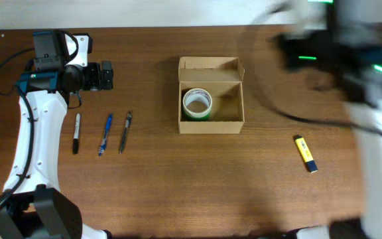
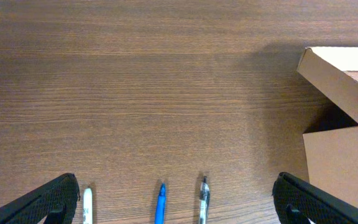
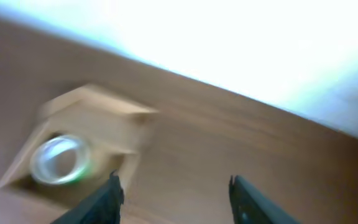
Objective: Pack container
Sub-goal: 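Move the right gripper to the yellow highlighter and grasp it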
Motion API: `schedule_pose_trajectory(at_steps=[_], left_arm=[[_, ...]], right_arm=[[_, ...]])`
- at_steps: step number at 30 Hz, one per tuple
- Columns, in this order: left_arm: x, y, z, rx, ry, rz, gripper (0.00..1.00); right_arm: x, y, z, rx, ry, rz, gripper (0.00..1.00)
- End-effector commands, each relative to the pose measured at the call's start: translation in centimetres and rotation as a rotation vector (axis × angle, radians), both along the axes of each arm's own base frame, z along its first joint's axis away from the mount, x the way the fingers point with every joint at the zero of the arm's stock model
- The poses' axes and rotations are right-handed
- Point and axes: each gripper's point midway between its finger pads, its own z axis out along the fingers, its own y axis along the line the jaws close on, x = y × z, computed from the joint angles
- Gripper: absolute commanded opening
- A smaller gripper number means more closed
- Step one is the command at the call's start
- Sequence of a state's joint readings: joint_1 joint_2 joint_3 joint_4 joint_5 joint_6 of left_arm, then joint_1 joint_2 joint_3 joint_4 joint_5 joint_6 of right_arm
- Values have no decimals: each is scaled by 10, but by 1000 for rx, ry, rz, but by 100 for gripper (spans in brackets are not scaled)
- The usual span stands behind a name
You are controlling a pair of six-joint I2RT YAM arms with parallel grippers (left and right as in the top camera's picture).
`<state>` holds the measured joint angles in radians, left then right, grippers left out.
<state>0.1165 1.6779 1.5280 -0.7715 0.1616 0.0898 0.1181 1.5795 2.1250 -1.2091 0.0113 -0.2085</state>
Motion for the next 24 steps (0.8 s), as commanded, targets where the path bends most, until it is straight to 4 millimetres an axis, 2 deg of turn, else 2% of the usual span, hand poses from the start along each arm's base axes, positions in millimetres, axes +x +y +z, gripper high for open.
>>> schedule_pose_trajectory(at_steps=[1,3,5,11,13,17,20,24], left_arm=[[3,-1,2,-1,-6,-20,99],[3,-1,2,-1,-6,-20,99],[3,-1,2,-1,-6,-20,99],[3,-1,2,-1,-6,-20,99],[3,-1,2,-1,-6,-20,99],[3,-1,2,-1,-6,-20,99],[3,-1,2,-1,-6,-20,99],[3,-1,2,-1,-6,-20,99]], right_arm=[[-13,-51,-49,89,110,-182,59],[-28,-69,-76,116,149,-224,63],[-46,-81,-114,115,224,-262,64],[-93,-98,-226,75,512,-356,67],[-101,-100,-255,79,570,-367,66],[-104,-105,-298,40,644,-327,64],[-102,-105,-322,0,697,-259,69],[-100,-106,-347,-62,769,-154,69]])
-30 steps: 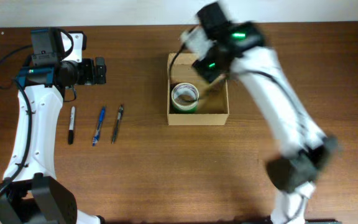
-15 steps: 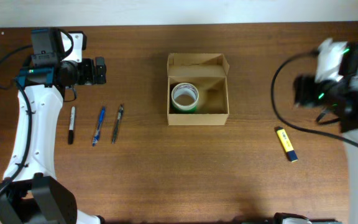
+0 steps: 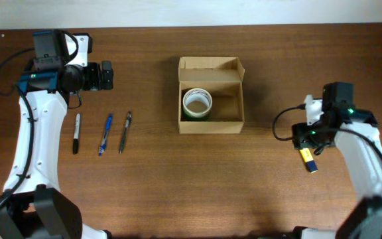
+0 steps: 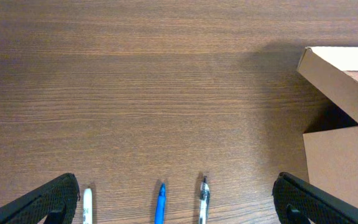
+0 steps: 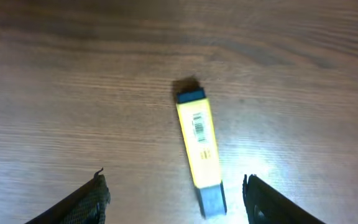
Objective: Pack container
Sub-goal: 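Move the right gripper to the yellow highlighter and grasp it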
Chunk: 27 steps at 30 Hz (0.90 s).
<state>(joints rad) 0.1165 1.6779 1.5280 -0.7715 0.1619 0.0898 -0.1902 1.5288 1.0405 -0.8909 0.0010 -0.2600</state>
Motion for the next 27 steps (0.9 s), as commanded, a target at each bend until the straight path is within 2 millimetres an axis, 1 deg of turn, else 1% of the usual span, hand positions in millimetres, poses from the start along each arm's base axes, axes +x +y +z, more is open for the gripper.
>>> schedule_pose_trajectory(at_steps=[1,5,10,14,18,23,24,27], left_arm=[[3,-1,2,0,-6,-19,99],[3,-1,2,0,-6,-19,99],[3,-1,2,0,-6,-19,99],[3,-1,2,0,-6,-19,99],[3,-1,2,0,-6,-19,99],[3,-1,2,0,-6,-19,99],[3,-1,2,0,-6,-19,99],[3,-1,2,0,-6,-19,99]], right_arm=[[-3,-8,-23,-42,77,114,69],[-4,-26,-46,-131,154,100,69],[-6,-29,-65,-131,203,104,69],[-9,-34,-73,-122,225,92,67],[-8,-38,-76,-103,218,71,55],[-6,-41,-77,-98,204,52,52],[-6,-42,-77,-97,203,50,50],[-5,-42,-77,-98,201,50,40]])
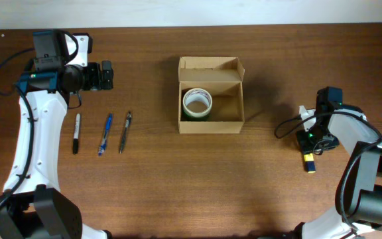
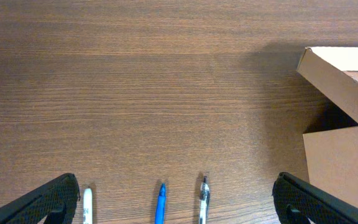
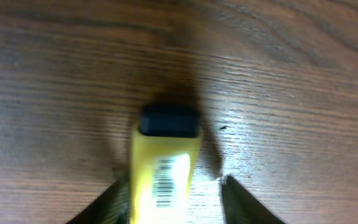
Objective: Pack container
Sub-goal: 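Move the right gripper to the yellow highlighter and grasp it, then carry the yellow highlighter into the box and release it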
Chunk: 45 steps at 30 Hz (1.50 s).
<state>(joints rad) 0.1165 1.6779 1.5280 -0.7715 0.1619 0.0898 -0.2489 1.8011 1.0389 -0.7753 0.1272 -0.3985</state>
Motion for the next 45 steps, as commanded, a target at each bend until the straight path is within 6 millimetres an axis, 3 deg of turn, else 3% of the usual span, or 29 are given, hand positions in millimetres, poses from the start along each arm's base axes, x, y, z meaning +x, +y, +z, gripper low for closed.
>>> schedule_pose_trajectory(at_steps=[1,3,10,12,15,19,23,25,28,30,33,37,40,45], left_arm=[[3,-1,2,0,-6,-19,99],[3,-1,2,0,-6,-19,99],[3,-1,2,0,-6,-19,99],[3,-1,2,0,-6,-19,99],[3,-1,2,0,-6,-19,99],[3,-1,2,0,-6,-19,99],[3,-1,2,0,-6,-19,99],[3,-1,2,0,-6,-19,99],[3,-1,2,0,-6,-19,99],[3,-1,2,0,-6,-19,99],[3,-1,2,0,-6,-19,99],[3,-1,2,0,-6,-19,99],[3,-1,2,0,-6,-19,99],[3,-1,2,0,-6,-19,99]], right_arm=[[-3,-2,-3,2,6,-19,39],[-3,-2,-3,4,5,-19,31],[0,0,-2,13,-5,-29,16],[13,7,5,53,-49,-56,15],[42,18,32,124,-129,-80,15],[86,38,102,197,-240,-111,8],[121,81,205,302,-389,-84,4],[127,112,257,323,-470,2,4],[123,167,313,333,-570,224,4],[113,205,331,301,-603,440,4],[96,252,328,203,-582,745,4],[87,292,292,113,-478,1024,4],[90,304,255,103,-375,1113,4],[105,304,189,113,-205,1095,4]])
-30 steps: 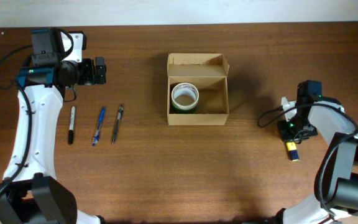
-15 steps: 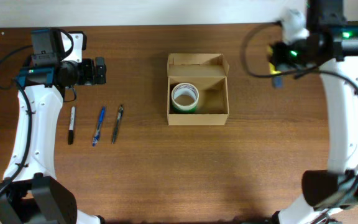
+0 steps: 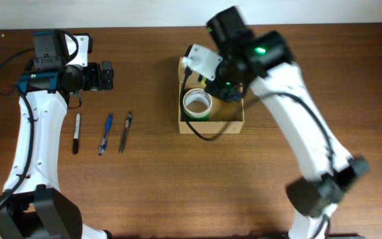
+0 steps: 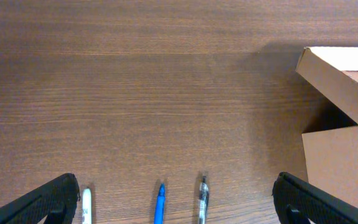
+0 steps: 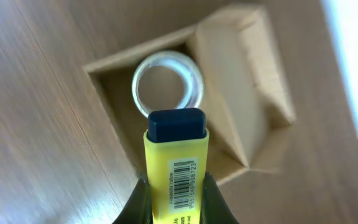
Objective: Pack container
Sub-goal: 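Carry the yellow highlighter into the box and release it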
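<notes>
An open cardboard box [image 3: 211,126] stands mid-table with a green-edged tape roll [image 3: 197,103] in its left half. My right gripper [image 3: 225,83] hangs over the box, shut on a yellow highlighter [image 5: 174,162] with a dark cap. In the right wrist view the highlighter points at the tape roll [image 5: 168,87] inside the box [image 5: 229,93]. My left gripper [image 3: 105,75] is open at the far left, with nothing between its fingers [image 4: 55,196]. Below it lie a black marker [image 3: 76,133], a blue pen [image 3: 105,135] and a dark pen [image 3: 125,131].
The box's rear flap [image 3: 207,64] stands open, and its flap [image 4: 334,78] shows at the right of the left wrist view. The pen tips [image 4: 160,208] lie between the left fingers' edges. Bare wooden table [image 3: 297,172] surrounds the box.
My right gripper was low on the table at the right, around the highlighter. Now it is shut on the highlighter above the box. The left arm has not moved.
The highlighter first lay on the table at the right while my right arm was blurred at the back. Then the open right gripper was above it, then down around it. Now the highlighter is held over the box. The left arm and pens stayed put.
</notes>
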Motion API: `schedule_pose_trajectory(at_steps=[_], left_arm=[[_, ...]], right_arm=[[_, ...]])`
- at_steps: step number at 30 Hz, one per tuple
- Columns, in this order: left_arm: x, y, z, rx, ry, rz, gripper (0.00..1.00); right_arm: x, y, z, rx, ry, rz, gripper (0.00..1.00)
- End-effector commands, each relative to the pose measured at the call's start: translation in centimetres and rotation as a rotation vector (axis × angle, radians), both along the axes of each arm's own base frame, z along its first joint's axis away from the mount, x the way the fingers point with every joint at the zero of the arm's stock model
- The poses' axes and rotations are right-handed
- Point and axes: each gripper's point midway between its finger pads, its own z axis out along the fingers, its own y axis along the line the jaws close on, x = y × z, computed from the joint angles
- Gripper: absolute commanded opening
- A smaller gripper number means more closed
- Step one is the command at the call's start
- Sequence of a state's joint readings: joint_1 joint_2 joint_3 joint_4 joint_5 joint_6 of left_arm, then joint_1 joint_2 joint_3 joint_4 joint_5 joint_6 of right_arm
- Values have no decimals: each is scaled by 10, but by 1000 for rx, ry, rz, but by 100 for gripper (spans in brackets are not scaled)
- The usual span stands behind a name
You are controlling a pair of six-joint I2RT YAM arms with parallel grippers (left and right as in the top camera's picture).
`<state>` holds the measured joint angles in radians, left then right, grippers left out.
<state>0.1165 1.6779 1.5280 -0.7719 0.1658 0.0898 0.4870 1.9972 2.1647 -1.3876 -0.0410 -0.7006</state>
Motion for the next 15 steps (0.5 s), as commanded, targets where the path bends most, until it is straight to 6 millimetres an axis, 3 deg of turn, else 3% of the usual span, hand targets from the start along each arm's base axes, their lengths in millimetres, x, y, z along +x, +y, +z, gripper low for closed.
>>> schedule_pose_trajectory(at_steps=[1,7,15], left_arm=[[3,0,2,3,-6,-17,99],[3,0,2,3,-6,-17,99],[3,0,2,3,-6,-17,99]], right_arm=[[10,-8,-45,-89,80,30,4],[12,-7,-94,-147,187,54,4],[8,-3,-101,-139,211,115,4]])
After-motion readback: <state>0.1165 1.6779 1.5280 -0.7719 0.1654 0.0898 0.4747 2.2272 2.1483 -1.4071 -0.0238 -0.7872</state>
